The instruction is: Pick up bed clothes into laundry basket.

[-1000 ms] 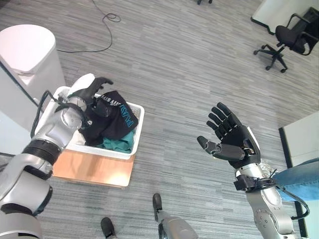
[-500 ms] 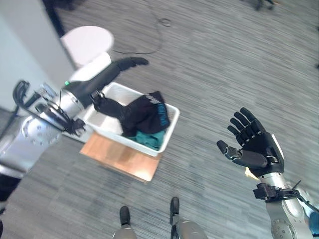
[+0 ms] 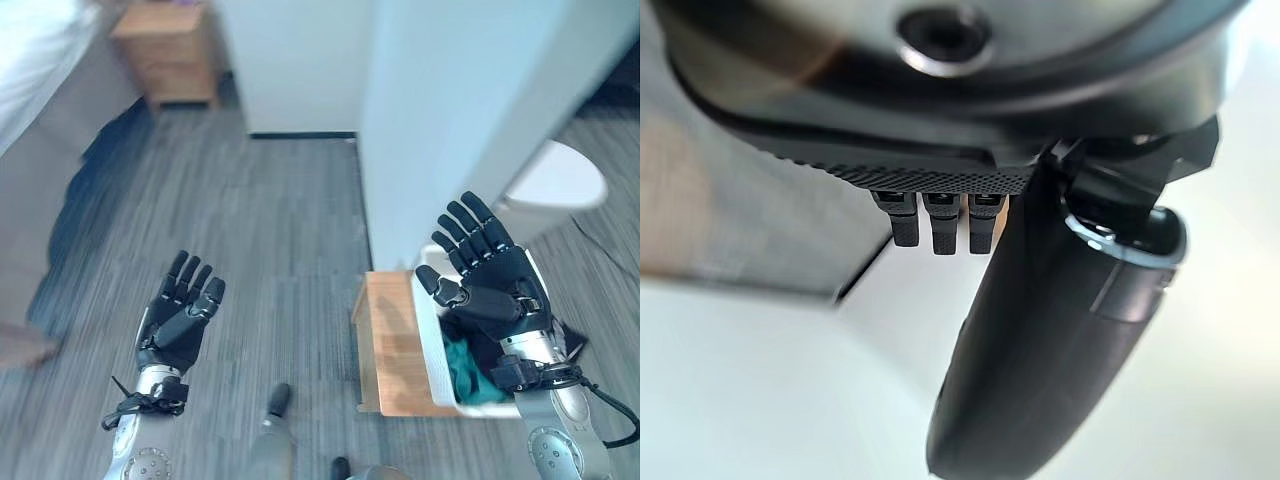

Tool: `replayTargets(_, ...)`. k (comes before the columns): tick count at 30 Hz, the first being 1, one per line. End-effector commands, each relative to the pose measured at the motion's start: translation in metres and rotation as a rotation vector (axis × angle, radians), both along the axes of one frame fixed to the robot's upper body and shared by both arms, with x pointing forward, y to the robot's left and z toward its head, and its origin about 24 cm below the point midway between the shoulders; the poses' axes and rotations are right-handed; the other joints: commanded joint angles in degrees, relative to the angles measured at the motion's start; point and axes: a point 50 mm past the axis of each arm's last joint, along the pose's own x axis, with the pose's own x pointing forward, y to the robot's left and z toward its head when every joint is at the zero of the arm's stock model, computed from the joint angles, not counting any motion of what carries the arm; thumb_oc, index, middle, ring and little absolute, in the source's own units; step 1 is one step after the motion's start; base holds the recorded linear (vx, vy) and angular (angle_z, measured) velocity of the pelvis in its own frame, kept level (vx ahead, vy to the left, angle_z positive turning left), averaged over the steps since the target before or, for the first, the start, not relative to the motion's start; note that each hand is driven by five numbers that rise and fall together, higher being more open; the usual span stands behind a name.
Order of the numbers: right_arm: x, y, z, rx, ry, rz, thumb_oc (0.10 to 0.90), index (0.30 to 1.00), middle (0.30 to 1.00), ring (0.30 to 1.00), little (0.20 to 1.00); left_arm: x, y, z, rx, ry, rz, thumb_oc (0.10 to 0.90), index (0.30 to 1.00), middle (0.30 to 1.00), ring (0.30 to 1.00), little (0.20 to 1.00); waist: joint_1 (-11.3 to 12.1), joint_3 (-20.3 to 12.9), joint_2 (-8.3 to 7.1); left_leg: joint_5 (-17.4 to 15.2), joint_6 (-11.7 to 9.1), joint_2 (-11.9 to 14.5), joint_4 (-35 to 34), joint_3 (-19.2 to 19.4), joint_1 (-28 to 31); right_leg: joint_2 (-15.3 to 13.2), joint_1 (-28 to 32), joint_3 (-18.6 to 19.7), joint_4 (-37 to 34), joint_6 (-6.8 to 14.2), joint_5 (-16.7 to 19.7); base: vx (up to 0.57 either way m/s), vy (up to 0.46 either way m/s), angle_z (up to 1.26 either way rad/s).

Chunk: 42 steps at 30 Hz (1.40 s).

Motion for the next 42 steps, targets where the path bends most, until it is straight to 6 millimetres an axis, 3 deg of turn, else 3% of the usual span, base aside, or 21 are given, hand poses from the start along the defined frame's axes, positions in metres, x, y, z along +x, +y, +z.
replayTargets(1, 0.003, 0.004, 0.049, 0.000, -0.281, 0.001, 0.800, 0.900, 0.900, 0.900, 0.900, 0.035, -0.019, 0.075, 0.088, -0.381, -0.198, 0.800, 0.900, 0.900, 0.900, 0.900, -2.5, -1.9, -3.56, -6.7, -12.6, 5.7, 2.4, 7.2, 7.7, -6.8, 1.2, -5.1, -23.4, 3.6, 10.5, -0.15, 0.009, 1.81)
replayTargets(2, 0.002, 0.003, 0.049, -0.004, -0.285, -0.006, 0.800, 0.900, 0.900, 0.900, 0.900, 0.039, -0.021, 0.076, 0.081, -0.393, -0.200, 0.800, 0.900, 0.900, 0.900, 0.900, -3.8, -2.8, -3.31, -6.9, -13.4, 8.8, 1.7, 12.7, 11.0, -7.6, 1.0, -9.3, -23.1, 3.5, 10.7, -0.12, 0.022, 2.17)
replayTargets(3, 0.002, 0.002, 0.047, 0.005, -0.278, -0.020, 0.800, 0.900, 0.900, 0.900, 0.900, 0.042, -0.025, 0.078, 0.085, -0.401, -0.202, 0.800, 0.900, 0.900, 0.900, 0.900, -4.7, -3.3, -2.87, -7.8, -14.1, 9.4, 0.1, 14.6, 13.1, -8.3, 1.2, -12.0, -23.1, 3.7, 10.7, -0.18, 0.092, 2.23)
replayTargets(4, -0.001, 0.000, 0.043, 0.032, -0.271, -0.044, 0.800, 0.900, 0.900, 0.900, 0.900, 0.045, -0.032, 0.084, 0.069, -0.438, -0.203, 0.800, 0.900, 0.900, 0.900, 0.900, -6.0, -4.4, -2.10, -9.7, -14.6, 10.5, -3.4, 21.3, 15.9, -10.3, 1.4, -18.8, -22.4, 3.9, 11.0, -0.09, 0.122, 2.20)
replayTargets(5, -0.002, 0.000, 0.042, 0.041, -0.269, -0.051, 0.800, 0.900, 0.900, 0.900, 0.900, 0.047, -0.037, 0.085, 0.059, -0.443, -0.217, 0.800, 0.900, 0.900, 0.900, 0.900, -6.4, -5.2, -1.59, -11.8, -15.0, 10.3, -5.1, 21.7, 16.6, -10.9, 2.0, -19.8, -22.3, 4.4, 10.3, -0.05, 0.098, 2.14)
replayTargets(6, -0.002, -0.001, 0.042, 0.040, -0.269, -0.052, 0.800, 0.900, 0.900, 0.900, 0.900, 0.047, -0.037, 0.085, 0.058, -0.442, -0.218, 0.800, 0.900, 0.900, 0.900, 0.900, -6.7, -5.2, -1.49, -12.0, -14.9, 10.2, -5.2, 21.3, 16.6, -10.9, 2.2, -20.2, -22.2, 4.6, 10.2, -0.03, 0.151, 2.15)
replayTargets(7, -0.004, 0.000, 0.041, 0.050, -0.275, -0.065, 0.800, 0.900, 0.900, 0.900, 0.900, 0.052, -0.044, 0.086, 0.061, -0.447, -0.241, 0.800, 0.900, 0.900, 0.900, 0.900, -7.6, -6.0, -0.59, -10.8, -14.5, 10.1, -8.7, 25.2, 16.5, -12.3, 2.1, -24.2, -21.6, 5.0, 11.1, -0.08, 0.173, 1.86)
replayTargets(9, -0.003, 0.002, 0.039, 0.065, -0.266, -0.054, 0.800, 0.900, 0.900, 0.900, 0.900, 0.053, -0.046, 0.087, 0.068, -0.448, -0.249, 0.800, 0.900, 0.900, 0.900, 0.900, -7.6, -6.0, -0.15, -9.8, -14.2, 8.9, -10.8, 24.2, 16.2, -12.8, 2.1, -25.4, -21.3, 5.3, 11.9, -0.05, 0.199, 1.29)
replayTargets(10, 0.000, 0.008, 0.029, 0.079, -0.216, -0.027, 0.800, 0.900, 0.900, 0.900, 0.900, 0.051, -0.043, 0.087, 0.139, -0.439, -0.228, 0.800, 0.900, 0.900, 0.900, 0.900, -6.3, -5.9, 0.62, -10.6, -12.9, 5.9, -13.7, 20.6, 16.8, -14.3, 1.2, -25.8, -18.6, 6.2, 13.3, 0.01, 0.269, 1.43)
replayTargets(12, 0.001, 0.011, 0.021, 0.083, -0.179, -0.018, 0.800, 0.900, 0.900, 0.900, 0.900, 0.050, -0.040, 0.088, 0.168, -0.433, -0.204, 0.800, 0.900, 0.900, 0.900, 0.900, -6.2, -5.5, 0.51, -10.9, -11.2, 4.0, -14.5, 18.2, 16.9, -16.5, 0.0, -25.3, -13.8, 7.2, 13.3, -0.01, 0.240, 1.30)
replayTargets(13, 0.001, 0.013, 0.007, 0.050, -0.110, -0.020, 0.800, 0.900, 0.900, 0.900, 0.900, 0.050, -0.034, 0.084, 0.207, -0.413, -0.176, 0.800, 0.900, 0.900, 0.900, 0.900, -6.7, -4.1, 0.28, -10.7, -9.3, 2.1, -14.4, 14.7, 16.3, -19.1, -2.8, -18.7, -9.1, 8.4, 16.9, -0.07, 0.106, 0.97)
replayTargets(14, 0.002, 0.013, -0.001, 0.035, -0.073, -0.033, 0.800, 0.900, 0.900, 0.900, 0.900, 0.051, -0.031, 0.080, 0.225, -0.396, -0.147, 0.800, 0.900, 0.900, 0.900, 0.900, -8.0, -3.7, 0.16, -10.7, -8.8, 1.0, -14.9, 11.2, 16.1, -17.4, -5.0, -9.5, -8.2, 9.4, 17.4, -0.05, 0.118, 1.13)
replayTargets(16, 0.004, 0.013, -0.017, 0.015, -0.001, -0.059, 0.800, 0.900, 0.900, 0.900, 0.900, 0.053, -0.022, 0.073, 0.339, -0.350, -0.070, 0.800, 0.900, 0.900, 0.900, 0.900, -9.4, -3.7, 0.87, -10.3, -8.7, 0.1, -16.2, 6.3, 16.3, -10.9, -6.8, 4.3, -9.8, 10.1, 14.7, 0.04, 0.068, 1.15)
replayTargets(17, 0.004, 0.013, -0.017, 0.014, -0.002, -0.059, 0.800, 0.900, 0.900, 0.900, 0.900, 0.053, -0.022, 0.074, 0.340, -0.350, -0.069, 0.800, 0.900, 0.900, 0.900, 0.900, -9.3, -3.8, 0.93, -10.0, -8.8, 0.2, -16.3, 6.4, 16.0, -10.8, -7.0, 4.3, -10.0, 10.0, 15.1, 0.13, 0.092, 1.20)
replayTargets(18, 0.004, 0.016, -0.034, 0.064, 0.071, -0.071, 0.800, 0.900, 0.900, 0.900, 0.900, 0.049, -0.015, 0.073, 0.417, -0.327, -0.003, 0.800, 0.900, 0.900, 0.900, 0.900, -9.6, -3.6, 1.40, -9.6, -9.1, -0.9, -17.3, 2.3, 16.1, -7.4, -8.0, 10.5, -15.3, 9.4, 13.9, 0.10, 0.055, 1.29)
replayTargets(21, -0.001, 0.022, -0.050, 0.072, 0.146, -0.066, 0.800, 0.900, 0.900, 0.900, 0.900, 0.046, -0.012, 0.066, 0.395, -0.290, 0.027, 0.800, 0.900, 0.900, 0.900, 0.900, -9.2, -3.3, 0.41, -9.5, -9.0, -1.9, -16.9, -0.3, 15.9, -7.5, -5.6, 10.3, -19.4, 8.8, 14.2, 0.09, 0.003, 1.46)
replayTargets(23, -0.001, 0.033, -0.060, 0.073, 0.197, -0.002, 0.800, 0.900, 0.900, 0.900, 0.900, 0.040, -0.009, 0.051, 0.399, -0.218, 0.059, 0.800, 0.900, 0.900, 0.900, 0.900, -8.0, -4.1, -0.18, -9.2, -8.9, -1.9, -17.5, -0.4, 15.8, -7.4, -3.5, 9.8, -21.6, 8.7, 14.5, 0.02, -0.093, 0.96)
replayTargets(26, 0.000, 0.046, -0.057, 0.047, 0.188, 0.077, 0.800, 0.900, 0.900, 0.900, 0.900, 0.035, -0.008, 0.047, 0.373, -0.193, 0.095, 0.800, 0.900, 0.900, 0.900, 0.900, -6.3, -4.8, -0.94, -8.7, -9.3, -1.6, -17.8, -0.4, 15.6, -7.1, -1.7, 9.3, -25.0, 8.3, 15.4, 0.05, -0.075, 0.33)
replayTargets(30, -0.004, 0.048, -0.063, -0.002, 0.228, 0.124, 0.800, 0.900, 0.900, 0.900, 0.900, 0.029, -0.011, 0.045, 0.424, -0.184, 0.052, 0.800, 0.900, 0.900, 0.900, 0.900, -5.3, -6.3, -1.43, -8.0, -9.7, -1.2, -18.9, -0.9, 15.8, -7.1, 0.4, 7.9, -27.4, 8.3, 15.3, 0.06, -0.039, 0.07)
replayTargets(37, 0.000, 0.046, -0.056, -0.010, 0.195, 0.121, 0.800, 0.900, 0.900, 0.900, 0.900, 0.032, -0.016, 0.047, 0.408, -0.206, 0.039, 0.800, 0.900, 0.900, 0.900, 0.900, -5.1, -6.7, -2.08, -8.7, -9.9, -1.4, -17.6, -1.7, 15.5, -6.9, 1.0, 7.6, -28.0, 8.2, 15.4, 0.02, -0.008, 0.04)
replayTargets(42, 0.013, 0.054, -0.042, -0.001, 0.126, 0.113, 0.800, 0.900, 0.900, 0.900, 0.900, 0.039, -0.021, 0.052, 0.375, -0.229, 0.043, 0.800, 0.900, 0.900, 0.900, 0.900, -4.4, -5.5, -1.88, -9.7, -9.4, -2.0, -15.4, -1.7, 14.0, -8.2, 0.1, 6.6, -26.0, 8.8, 15.4, 0.00, 0.042, 0.02)
